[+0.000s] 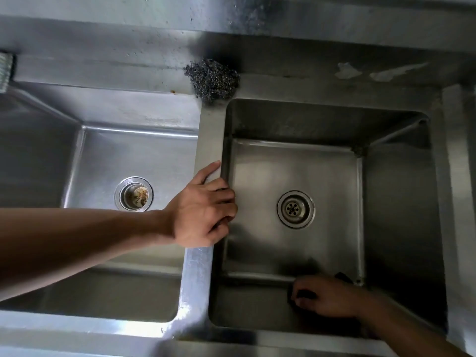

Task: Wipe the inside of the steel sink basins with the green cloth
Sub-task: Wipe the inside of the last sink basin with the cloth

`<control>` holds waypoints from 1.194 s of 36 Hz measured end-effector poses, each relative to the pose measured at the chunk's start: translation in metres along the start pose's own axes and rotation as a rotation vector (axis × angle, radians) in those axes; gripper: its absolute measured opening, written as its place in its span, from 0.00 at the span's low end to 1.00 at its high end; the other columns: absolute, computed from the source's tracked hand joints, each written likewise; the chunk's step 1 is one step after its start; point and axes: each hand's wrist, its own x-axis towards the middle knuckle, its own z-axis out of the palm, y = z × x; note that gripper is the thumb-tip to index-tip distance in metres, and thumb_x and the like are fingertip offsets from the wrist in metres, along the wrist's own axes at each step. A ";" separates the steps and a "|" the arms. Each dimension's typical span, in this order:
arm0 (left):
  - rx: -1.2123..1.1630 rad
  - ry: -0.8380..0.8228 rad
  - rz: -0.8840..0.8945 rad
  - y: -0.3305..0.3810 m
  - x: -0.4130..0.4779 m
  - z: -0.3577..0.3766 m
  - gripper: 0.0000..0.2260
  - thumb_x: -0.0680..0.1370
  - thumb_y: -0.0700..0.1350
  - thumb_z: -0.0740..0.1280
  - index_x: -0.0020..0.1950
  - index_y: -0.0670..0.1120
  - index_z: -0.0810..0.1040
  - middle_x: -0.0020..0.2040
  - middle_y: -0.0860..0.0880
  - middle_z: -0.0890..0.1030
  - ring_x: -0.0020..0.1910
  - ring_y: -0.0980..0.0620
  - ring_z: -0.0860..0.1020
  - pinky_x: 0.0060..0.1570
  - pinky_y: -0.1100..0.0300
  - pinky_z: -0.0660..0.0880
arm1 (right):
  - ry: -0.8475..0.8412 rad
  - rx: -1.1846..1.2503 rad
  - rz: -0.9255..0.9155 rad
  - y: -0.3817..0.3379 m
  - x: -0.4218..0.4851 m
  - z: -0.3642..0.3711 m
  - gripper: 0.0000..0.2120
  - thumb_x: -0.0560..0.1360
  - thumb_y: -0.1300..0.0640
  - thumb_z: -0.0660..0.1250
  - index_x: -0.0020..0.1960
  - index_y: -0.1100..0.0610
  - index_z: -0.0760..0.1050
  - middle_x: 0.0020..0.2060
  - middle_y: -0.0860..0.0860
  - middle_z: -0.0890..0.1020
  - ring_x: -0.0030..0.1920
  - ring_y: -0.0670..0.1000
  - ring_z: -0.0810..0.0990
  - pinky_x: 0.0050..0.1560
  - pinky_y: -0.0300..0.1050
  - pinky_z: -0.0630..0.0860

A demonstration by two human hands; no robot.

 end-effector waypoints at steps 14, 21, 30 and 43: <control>0.037 -0.018 0.001 0.002 0.001 -0.002 0.02 0.71 0.48 0.67 0.40 0.51 0.77 0.40 0.52 0.75 0.48 0.45 0.78 0.76 0.33 0.61 | -0.014 -0.054 0.224 0.063 -0.022 -0.003 0.05 0.77 0.42 0.62 0.42 0.36 0.71 0.53 0.43 0.78 0.56 0.46 0.78 0.61 0.46 0.73; 0.057 0.000 0.030 0.002 0.002 -0.002 0.04 0.72 0.47 0.65 0.39 0.50 0.78 0.39 0.51 0.75 0.48 0.44 0.79 0.76 0.33 0.61 | -0.058 0.052 0.138 0.016 -0.055 -0.013 0.07 0.74 0.38 0.64 0.49 0.38 0.76 0.49 0.36 0.79 0.51 0.37 0.77 0.58 0.39 0.73; 0.084 -0.003 0.022 0.004 0.003 -0.003 0.04 0.72 0.46 0.64 0.42 0.50 0.79 0.39 0.52 0.74 0.47 0.44 0.78 0.75 0.32 0.62 | 0.015 -0.021 0.244 0.058 -0.049 -0.008 0.07 0.76 0.42 0.63 0.39 0.35 0.71 0.48 0.37 0.77 0.54 0.43 0.78 0.60 0.45 0.73; 0.125 0.000 0.026 0.002 0.002 0.002 0.09 0.71 0.48 0.65 0.47 0.49 0.82 0.43 0.51 0.78 0.46 0.43 0.80 0.75 0.31 0.62 | -0.017 -0.037 0.235 0.053 -0.069 -0.020 0.05 0.76 0.42 0.62 0.44 0.40 0.74 0.47 0.38 0.78 0.52 0.46 0.79 0.58 0.45 0.74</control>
